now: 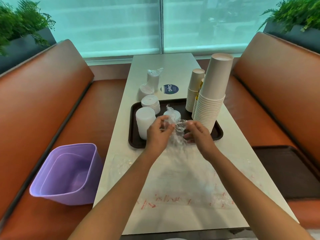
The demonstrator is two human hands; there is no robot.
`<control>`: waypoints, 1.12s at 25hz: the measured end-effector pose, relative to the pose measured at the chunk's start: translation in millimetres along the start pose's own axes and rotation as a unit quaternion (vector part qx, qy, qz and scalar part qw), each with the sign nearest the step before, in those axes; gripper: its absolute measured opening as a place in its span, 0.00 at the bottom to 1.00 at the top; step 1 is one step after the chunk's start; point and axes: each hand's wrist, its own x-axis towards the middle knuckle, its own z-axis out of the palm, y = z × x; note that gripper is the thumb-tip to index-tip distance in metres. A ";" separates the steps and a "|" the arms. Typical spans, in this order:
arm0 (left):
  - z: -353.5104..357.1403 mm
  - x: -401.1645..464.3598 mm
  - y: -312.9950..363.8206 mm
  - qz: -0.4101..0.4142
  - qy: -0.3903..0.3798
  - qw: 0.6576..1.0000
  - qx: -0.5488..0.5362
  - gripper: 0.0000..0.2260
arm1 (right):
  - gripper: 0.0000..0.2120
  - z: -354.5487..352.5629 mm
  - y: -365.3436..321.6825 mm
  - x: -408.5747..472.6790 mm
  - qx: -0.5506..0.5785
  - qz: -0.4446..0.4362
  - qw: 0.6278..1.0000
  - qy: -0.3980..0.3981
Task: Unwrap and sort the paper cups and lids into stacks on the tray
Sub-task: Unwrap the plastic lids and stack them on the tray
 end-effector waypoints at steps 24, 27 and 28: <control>-14.6 4.4 0.6 0.085 -0.123 0.988 0.031 0.11 | 0.09 -22.4 -26.2 18.2 -0.122 -0.055 0.991 -0.023; -16.1 -1.8 -14.7 -0.098 -0.081 0.991 -0.042 0.18 | 0.09 -31.4 -26.6 17.4 0.026 -0.024 0.999 0.040; -15.4 -3.7 -20.1 -0.168 -0.072 0.980 -0.083 0.22 | 0.09 -33.6 -26.0 17.5 0.046 -0.019 0.997 0.064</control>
